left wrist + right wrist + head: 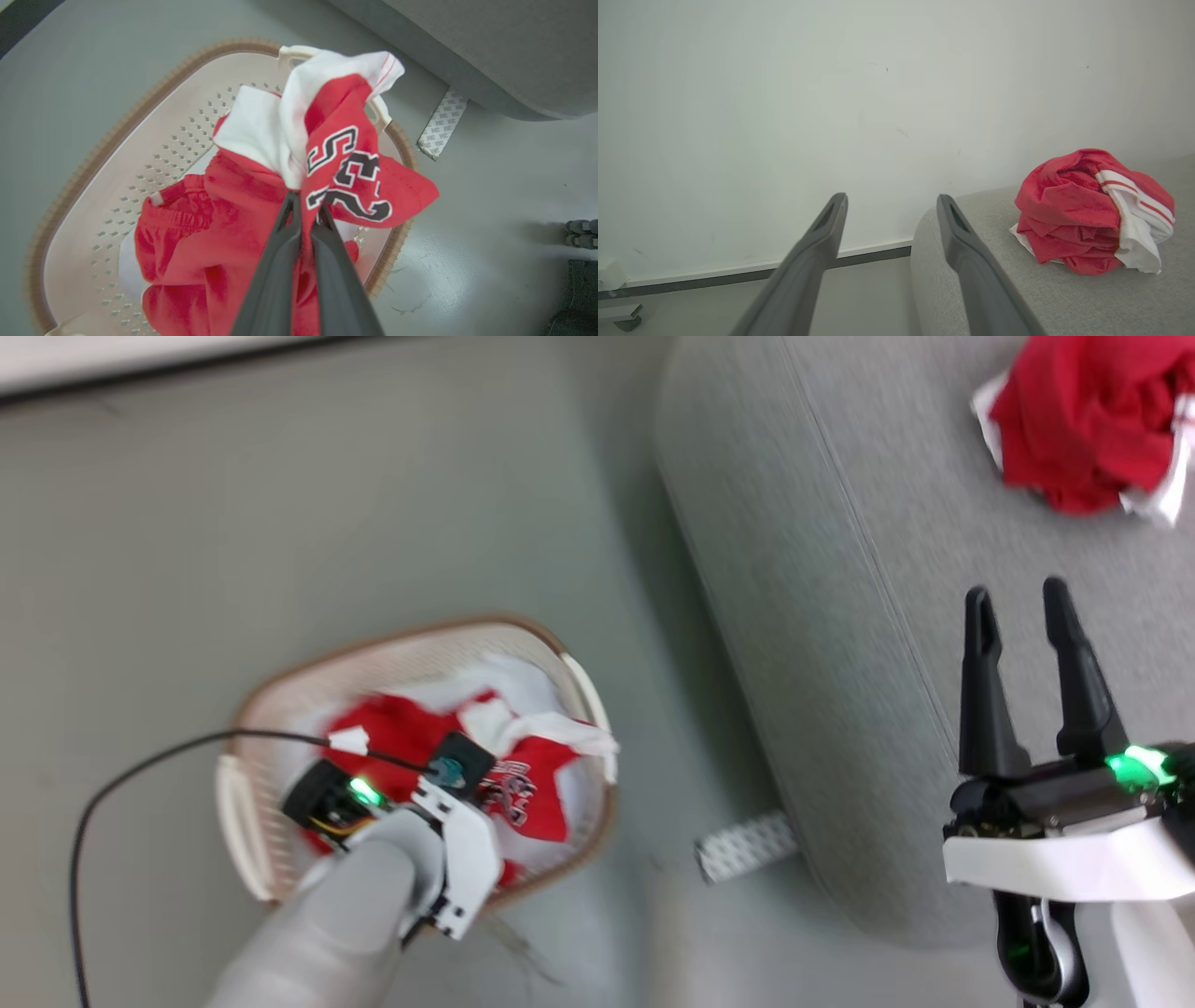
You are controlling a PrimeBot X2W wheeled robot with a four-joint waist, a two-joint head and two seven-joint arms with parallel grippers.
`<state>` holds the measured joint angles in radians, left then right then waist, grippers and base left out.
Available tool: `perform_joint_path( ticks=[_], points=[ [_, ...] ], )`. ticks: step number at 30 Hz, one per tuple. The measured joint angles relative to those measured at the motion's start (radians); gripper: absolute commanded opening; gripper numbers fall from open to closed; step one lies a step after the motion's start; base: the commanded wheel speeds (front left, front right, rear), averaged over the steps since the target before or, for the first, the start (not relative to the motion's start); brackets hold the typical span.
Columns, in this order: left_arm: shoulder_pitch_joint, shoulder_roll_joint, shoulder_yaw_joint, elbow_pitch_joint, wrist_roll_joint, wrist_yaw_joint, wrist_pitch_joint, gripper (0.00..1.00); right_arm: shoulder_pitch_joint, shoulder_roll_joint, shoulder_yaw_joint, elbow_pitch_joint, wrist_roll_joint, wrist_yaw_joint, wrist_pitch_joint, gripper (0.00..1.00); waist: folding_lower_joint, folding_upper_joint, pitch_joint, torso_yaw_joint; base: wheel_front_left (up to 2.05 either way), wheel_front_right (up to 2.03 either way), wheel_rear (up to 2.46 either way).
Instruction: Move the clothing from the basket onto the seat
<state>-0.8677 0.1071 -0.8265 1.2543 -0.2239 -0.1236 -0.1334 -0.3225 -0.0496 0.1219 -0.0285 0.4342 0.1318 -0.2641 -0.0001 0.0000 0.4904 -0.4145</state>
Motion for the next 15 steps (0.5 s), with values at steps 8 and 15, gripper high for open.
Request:
perform_joint_path(
  ticks=[8, 15],
  points=[
    [0.066, -0.050, 0.017, -0.062, -0.125, -0.005, -0.079, 0.00, 0.061, -0.010, -0.003, 0.063, -0.040, 0.000, 0.000, 1.00, -0.0001, 0.0000, -0.182, 0.109, 0.00, 0.00, 0.00],
    [0.128, -0.058, -0.007, -0.232, -0.309, -0.008, -0.104, 0.00, 0.124, -0.053, 0.003, 0.103, -0.026, 0.000, 0.000, 1.00, -0.0003, 0.0000, -0.333, 0.189, 0.00, 0.00, 0.00]
  ],
)
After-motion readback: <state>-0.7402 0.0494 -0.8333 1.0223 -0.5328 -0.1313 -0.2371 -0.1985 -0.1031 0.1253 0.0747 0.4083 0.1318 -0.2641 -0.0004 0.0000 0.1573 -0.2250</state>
